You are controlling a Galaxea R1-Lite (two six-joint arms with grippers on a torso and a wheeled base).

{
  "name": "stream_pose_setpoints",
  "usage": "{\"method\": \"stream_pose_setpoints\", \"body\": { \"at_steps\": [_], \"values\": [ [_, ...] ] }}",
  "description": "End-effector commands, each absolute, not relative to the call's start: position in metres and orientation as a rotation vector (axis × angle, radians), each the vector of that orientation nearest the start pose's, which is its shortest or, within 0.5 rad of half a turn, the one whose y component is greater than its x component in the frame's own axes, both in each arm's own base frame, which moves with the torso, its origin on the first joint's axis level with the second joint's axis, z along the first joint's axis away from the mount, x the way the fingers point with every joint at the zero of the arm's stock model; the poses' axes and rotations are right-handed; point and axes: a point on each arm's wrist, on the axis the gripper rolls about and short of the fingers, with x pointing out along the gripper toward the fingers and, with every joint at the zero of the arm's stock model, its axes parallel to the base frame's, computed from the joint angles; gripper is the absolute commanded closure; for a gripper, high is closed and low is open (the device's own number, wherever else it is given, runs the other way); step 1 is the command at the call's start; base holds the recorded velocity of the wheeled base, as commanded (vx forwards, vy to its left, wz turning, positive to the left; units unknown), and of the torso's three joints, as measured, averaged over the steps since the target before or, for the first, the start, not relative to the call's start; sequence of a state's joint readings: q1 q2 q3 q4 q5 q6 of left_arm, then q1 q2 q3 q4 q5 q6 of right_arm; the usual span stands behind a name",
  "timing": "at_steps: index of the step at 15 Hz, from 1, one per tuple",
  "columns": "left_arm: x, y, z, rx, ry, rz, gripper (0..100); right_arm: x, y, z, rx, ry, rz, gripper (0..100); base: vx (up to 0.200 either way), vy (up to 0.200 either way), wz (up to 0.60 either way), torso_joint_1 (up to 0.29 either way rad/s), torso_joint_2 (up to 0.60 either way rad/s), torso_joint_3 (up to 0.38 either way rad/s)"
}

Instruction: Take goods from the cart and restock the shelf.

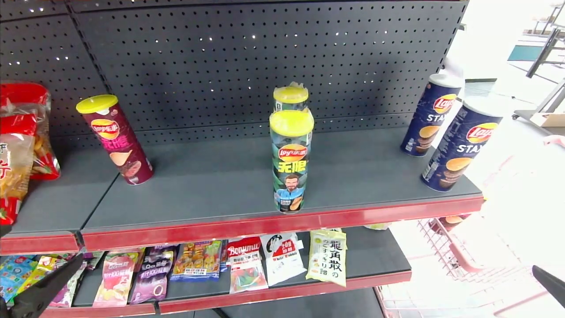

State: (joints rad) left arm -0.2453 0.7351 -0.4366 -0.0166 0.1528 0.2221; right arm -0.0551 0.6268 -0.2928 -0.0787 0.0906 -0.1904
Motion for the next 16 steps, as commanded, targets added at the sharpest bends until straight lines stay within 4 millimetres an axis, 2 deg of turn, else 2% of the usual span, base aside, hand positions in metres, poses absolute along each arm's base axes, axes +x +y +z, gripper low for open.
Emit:
{"method": "stream_pose_setpoints", "body": {
  "at_steps": [1, 3, 16],
  "values": [
    [0.0635, -0.0124, 0.1937, 0.277, 0.261, -0.122, 0, 0.0464, -0.0005, 0.1618, -0.170, 0.262, 0.060, 0, 0.000, 0.000, 0.00, 0.000, 0.00, 0.000],
    [0.0635, -0.0121, 0.1937, 0.283, 0.261, -0.118, 0, 0.0470, -0.0005, 0.1638, -0.176, 0.257, 0.062, 0, 0.000, 0.000, 0.00, 0.000, 0.00, 0.000],
    [0.0540, -0.0098, 0.1922, 0.304, 0.227, -0.117, 0, 0.0473, -0.0004, 0.1647, -0.184, 0.255, 0.066, 0, 0.000, -0.200, 0.00, 0.005, 0.00, 0.003]
  ]
}}
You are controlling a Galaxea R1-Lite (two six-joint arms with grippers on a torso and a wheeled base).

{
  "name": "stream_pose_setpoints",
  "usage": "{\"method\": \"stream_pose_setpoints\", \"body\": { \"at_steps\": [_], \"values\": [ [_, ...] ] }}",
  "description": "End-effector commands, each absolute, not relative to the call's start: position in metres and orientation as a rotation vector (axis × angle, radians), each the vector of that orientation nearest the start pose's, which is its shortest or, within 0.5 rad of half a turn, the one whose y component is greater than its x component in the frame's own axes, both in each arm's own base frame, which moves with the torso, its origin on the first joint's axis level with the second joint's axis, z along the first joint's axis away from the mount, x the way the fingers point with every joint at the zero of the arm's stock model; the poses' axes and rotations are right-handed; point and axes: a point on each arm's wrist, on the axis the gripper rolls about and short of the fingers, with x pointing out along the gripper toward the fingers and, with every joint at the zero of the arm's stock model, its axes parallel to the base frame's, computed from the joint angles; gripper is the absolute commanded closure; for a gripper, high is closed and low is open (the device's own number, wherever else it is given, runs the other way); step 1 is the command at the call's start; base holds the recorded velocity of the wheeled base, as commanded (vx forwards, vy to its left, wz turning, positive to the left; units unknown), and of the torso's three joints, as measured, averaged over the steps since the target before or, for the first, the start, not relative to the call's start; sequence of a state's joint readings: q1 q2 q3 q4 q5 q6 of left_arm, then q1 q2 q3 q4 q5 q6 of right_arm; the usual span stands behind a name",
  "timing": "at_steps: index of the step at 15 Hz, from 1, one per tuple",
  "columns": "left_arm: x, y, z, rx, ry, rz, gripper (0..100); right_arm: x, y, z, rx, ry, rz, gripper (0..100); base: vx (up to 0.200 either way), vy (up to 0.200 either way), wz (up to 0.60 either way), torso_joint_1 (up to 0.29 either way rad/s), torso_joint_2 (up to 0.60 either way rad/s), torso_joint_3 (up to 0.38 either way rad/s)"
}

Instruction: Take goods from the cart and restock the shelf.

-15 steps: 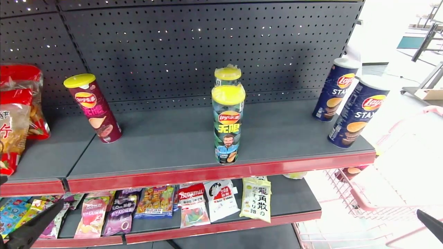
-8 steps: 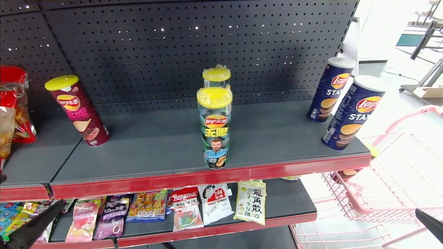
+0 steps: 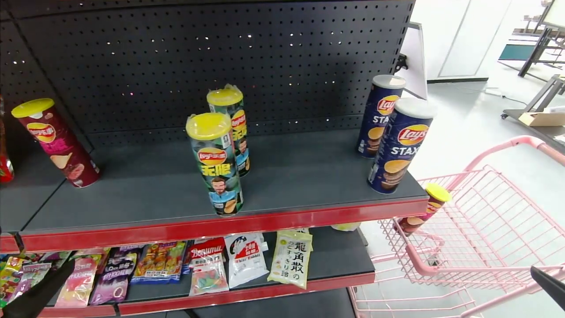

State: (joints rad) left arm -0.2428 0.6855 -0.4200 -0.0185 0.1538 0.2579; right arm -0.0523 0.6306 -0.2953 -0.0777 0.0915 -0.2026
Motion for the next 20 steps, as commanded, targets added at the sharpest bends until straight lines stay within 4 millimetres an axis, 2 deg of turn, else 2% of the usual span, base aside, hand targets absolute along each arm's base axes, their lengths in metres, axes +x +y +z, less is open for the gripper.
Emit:
{"method": "stream_pose_setpoints", "body": {
  "at_steps": [1, 5, 20],
  "values": [
    [0.0542, -0.0098, 0.1921, 0.305, 0.228, -0.118, 0, 0.0473, -0.0004, 0.1647, -0.183, 0.255, 0.066, 0, 0.000, -0.200, 0.00, 0.007, 0.00, -0.007],
    [0.0548, -0.0100, 0.1906, 0.309, 0.236, -0.120, 0, 0.0474, -0.0004, 0.1651, -0.184, 0.254, 0.066, 0, 0.000, -0.200, 0.00, 0.002, 0.00, 0.004],
    [0.0543, -0.0100, 0.1900, 0.351, 0.231, -0.130, 0, 0.0472, -0.0003, 0.1629, -0.190, 0.261, 0.069, 0, 0.000, 0.000, 0.00, 0.000, 0.00, 0.000]
  ]
}}
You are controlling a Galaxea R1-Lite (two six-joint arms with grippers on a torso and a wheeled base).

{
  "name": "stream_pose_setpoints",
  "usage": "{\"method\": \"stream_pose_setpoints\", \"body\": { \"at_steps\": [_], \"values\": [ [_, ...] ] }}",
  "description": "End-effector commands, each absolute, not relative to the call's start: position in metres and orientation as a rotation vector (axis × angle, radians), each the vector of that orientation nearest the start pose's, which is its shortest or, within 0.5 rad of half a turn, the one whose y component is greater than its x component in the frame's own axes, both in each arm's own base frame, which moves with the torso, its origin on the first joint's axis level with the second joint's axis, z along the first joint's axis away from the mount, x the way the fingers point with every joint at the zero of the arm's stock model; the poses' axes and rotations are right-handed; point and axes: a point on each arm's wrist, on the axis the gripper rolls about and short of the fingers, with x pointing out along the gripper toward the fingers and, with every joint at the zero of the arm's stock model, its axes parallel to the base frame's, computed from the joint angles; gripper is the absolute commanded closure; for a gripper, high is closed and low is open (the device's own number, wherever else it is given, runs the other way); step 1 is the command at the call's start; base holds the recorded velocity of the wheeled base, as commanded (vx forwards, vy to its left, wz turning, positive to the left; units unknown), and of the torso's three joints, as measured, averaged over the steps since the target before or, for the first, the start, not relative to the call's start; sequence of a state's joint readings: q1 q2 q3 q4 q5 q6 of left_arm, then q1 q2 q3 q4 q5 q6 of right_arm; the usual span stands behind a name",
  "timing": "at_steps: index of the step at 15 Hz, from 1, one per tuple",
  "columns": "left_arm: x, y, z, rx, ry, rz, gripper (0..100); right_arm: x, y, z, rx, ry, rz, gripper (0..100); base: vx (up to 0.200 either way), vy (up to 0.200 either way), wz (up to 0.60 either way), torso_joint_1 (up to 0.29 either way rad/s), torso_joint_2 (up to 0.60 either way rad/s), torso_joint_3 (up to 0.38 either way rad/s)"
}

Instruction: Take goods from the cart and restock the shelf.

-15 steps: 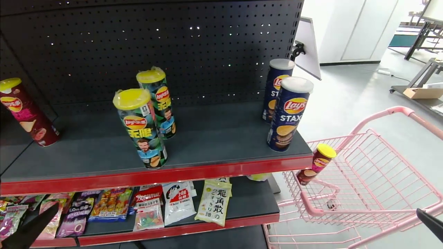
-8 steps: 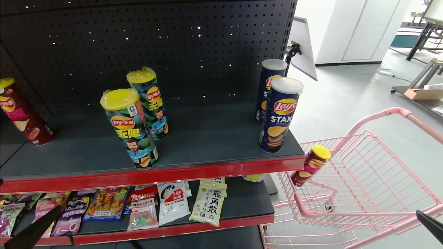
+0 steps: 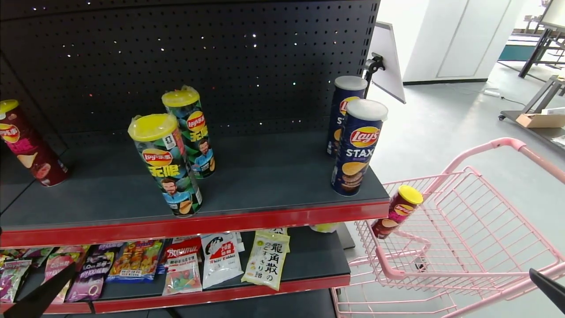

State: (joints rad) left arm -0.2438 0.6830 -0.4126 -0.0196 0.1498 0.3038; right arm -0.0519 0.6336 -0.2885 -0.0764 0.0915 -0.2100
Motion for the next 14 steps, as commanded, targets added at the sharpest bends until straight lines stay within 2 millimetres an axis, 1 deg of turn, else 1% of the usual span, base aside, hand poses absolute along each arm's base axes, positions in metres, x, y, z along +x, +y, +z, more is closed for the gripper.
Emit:
{"method": "stream_pose_setpoints", "body": {
  "at_steps": [1, 9, 14],
  "values": [
    [0.0546, -0.0101, 0.1899, 0.352, 0.233, -0.130, 0, 0.0475, -0.0003, 0.1627, -0.190, 0.264, 0.069, 0, 0.000, 0.000, 0.00, 0.000, 0.00, 0.000],
    [0.0543, -0.0100, 0.1900, 0.357, 0.231, -0.131, 0, 0.0477, -0.0004, 0.1627, -0.191, 0.264, 0.068, 0, 0.000, 0.000, -0.60, 0.001, 0.00, 0.002],
    [0.0514, -0.0096, 0.1908, 0.366, 0.213, -0.140, 0, 0.0492, -0.0006, 0.1614, -0.191, 0.276, 0.066, 0, 0.000, 0.000, 0.00, 0.000, 0.00, 0.000]
  ]
}}
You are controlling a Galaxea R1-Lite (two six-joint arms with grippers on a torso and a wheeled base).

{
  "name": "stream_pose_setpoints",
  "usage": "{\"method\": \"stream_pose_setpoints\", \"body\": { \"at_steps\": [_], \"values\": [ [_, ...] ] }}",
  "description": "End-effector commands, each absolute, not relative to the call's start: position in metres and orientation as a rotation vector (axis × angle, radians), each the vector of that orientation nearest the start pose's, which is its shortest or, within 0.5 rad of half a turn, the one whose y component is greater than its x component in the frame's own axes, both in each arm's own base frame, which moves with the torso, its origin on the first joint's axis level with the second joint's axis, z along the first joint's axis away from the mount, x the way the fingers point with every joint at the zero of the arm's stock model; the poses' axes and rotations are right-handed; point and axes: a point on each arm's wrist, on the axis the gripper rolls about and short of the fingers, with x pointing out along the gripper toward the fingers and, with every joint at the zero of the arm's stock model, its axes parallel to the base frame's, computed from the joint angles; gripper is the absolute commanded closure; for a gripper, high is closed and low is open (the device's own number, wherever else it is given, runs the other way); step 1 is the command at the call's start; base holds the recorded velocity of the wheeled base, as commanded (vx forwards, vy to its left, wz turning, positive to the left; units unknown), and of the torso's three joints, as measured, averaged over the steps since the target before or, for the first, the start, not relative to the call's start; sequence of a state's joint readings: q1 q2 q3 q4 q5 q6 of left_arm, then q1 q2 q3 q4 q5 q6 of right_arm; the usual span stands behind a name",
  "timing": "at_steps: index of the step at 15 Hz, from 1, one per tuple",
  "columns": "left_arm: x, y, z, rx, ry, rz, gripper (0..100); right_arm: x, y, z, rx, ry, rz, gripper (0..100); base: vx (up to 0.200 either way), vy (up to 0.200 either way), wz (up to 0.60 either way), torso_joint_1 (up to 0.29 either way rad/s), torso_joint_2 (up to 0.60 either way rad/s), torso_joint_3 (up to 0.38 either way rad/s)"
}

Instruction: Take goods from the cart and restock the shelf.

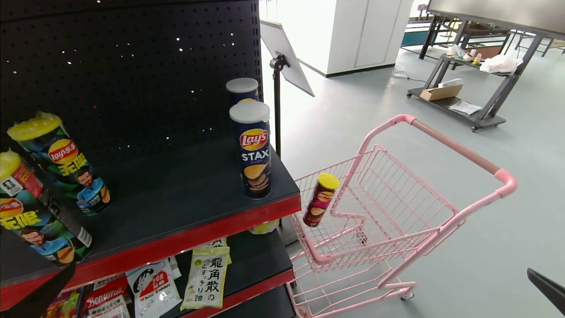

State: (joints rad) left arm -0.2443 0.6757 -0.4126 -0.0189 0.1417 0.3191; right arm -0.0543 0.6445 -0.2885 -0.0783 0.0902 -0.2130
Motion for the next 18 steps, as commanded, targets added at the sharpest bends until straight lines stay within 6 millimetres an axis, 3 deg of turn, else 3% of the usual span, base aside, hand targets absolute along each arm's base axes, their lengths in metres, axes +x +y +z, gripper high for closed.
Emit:
{"method": "stream_pose_setpoints", "body": {
  "at_steps": [1, 18],
  "values": [
    [0.051, -0.009, 0.191, 0.365, 0.209, -0.143, 0, 0.049, -0.001, 0.161, -0.191, 0.277, 0.065, 0, 0.000, 0.000, 0.00, 0.000, 0.00, 0.000],
    [0.040, -0.008, 0.184, 0.357, 0.177, -0.189, 0, 0.050, -0.001, 0.158, -0.190, 0.293, 0.067, 0, 0.000, 0.000, 0.00, -0.139, 0.37, 0.230]
  ]
}}
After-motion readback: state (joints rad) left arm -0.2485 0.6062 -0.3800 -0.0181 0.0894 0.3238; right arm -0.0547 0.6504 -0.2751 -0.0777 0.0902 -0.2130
